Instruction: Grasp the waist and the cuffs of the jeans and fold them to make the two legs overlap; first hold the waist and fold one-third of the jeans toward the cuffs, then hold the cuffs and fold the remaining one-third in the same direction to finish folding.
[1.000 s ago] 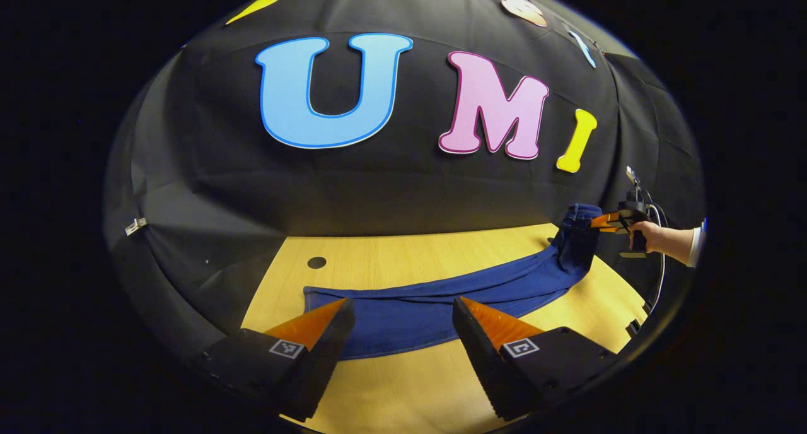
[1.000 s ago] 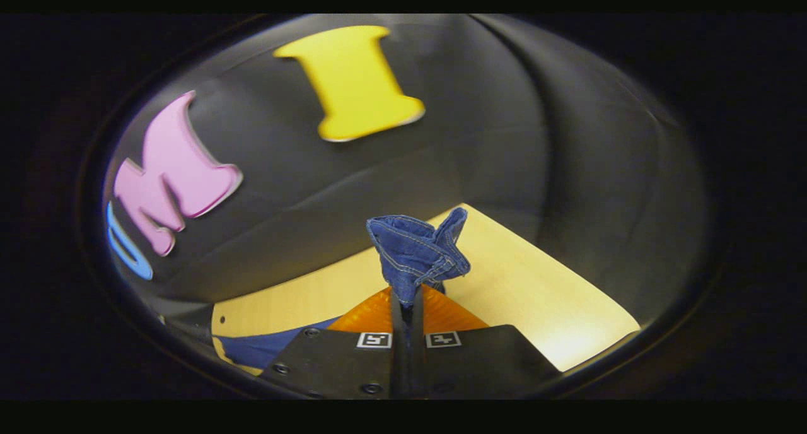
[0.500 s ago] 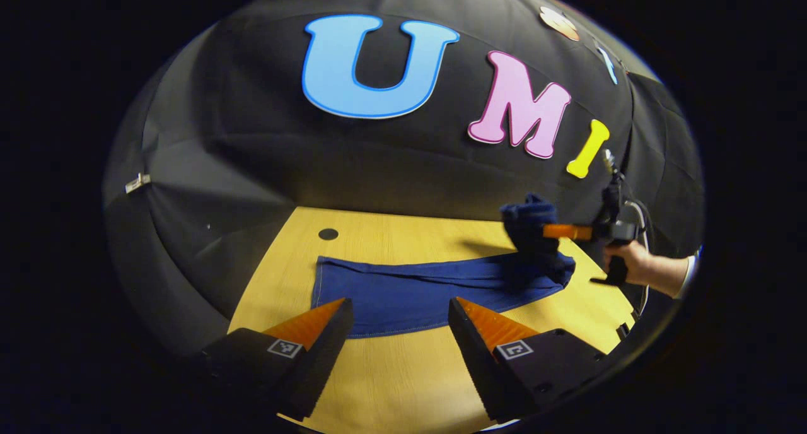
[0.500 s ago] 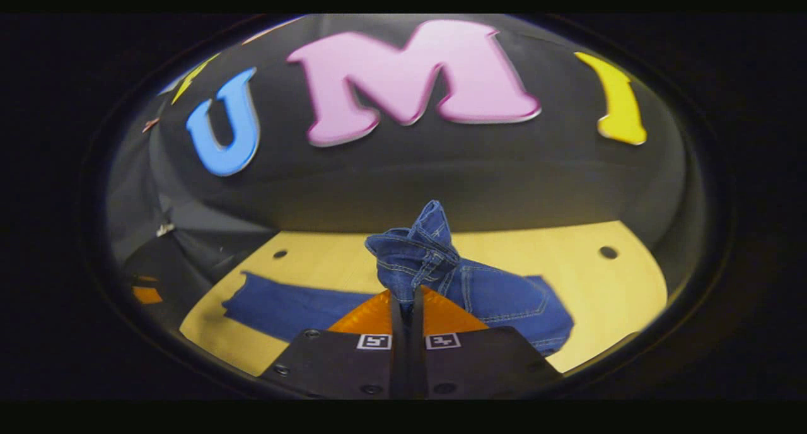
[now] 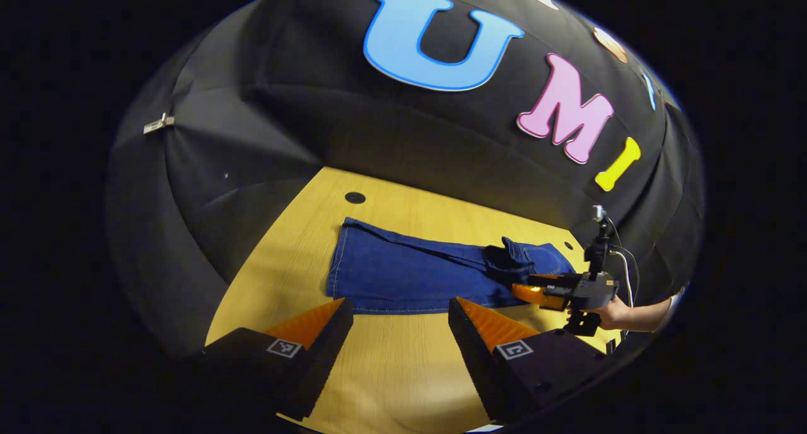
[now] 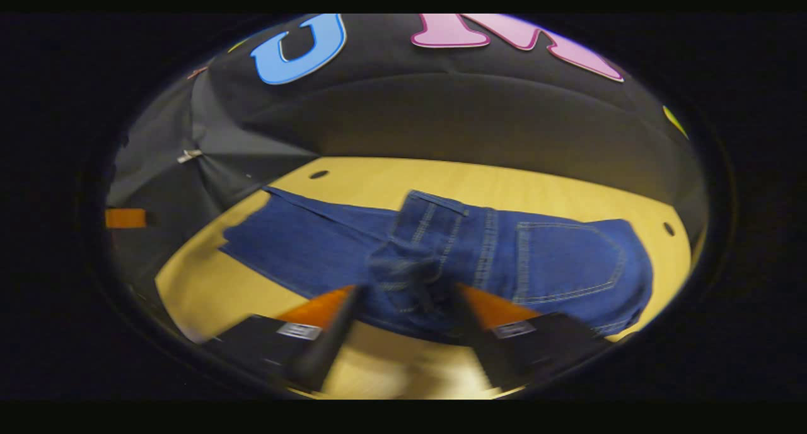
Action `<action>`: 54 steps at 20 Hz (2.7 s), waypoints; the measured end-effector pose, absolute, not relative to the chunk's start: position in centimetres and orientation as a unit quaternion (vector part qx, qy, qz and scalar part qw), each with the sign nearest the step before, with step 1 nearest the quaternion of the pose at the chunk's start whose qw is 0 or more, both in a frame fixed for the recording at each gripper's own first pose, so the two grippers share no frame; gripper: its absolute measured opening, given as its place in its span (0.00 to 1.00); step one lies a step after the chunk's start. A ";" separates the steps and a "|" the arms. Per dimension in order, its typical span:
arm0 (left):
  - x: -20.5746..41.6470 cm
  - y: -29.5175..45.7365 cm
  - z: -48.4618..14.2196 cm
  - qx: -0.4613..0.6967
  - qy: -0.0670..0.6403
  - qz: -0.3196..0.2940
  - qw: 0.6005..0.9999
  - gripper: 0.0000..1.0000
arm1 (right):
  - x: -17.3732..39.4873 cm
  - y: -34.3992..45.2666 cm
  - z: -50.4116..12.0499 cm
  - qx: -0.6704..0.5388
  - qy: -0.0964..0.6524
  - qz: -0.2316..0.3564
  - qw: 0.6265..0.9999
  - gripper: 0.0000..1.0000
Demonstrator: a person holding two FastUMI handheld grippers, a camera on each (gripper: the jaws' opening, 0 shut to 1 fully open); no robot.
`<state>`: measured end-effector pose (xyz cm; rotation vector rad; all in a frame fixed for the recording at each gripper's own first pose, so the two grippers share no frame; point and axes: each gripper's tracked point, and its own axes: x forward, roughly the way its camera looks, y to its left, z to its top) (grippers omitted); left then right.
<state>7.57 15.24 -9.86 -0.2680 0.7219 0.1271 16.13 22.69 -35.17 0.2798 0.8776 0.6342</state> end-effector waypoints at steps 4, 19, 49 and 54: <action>9.5 16.8 -11.6 -0.201 0.366 0.081 0.905 0.96 | 17.5 21.0 -30.9 0.158 0.387 0.305 0.855 0.98; 13.2 23.7 -23.2 -0.234 0.555 0.225 0.766 0.95 | 15.7 14.3 -26.2 0.110 0.337 0.349 0.868 0.98; 21.2 23.0 -20.6 -0.376 0.455 0.288 0.754 0.80 | 14.9 8.3 -28.0 0.071 0.351 0.327 0.874 0.98; 23.0 24.3 -21.7 -0.360 0.438 0.317 0.760 0.59 | 14.8 7.9 -27.6 0.059 0.348 0.327 0.877 0.98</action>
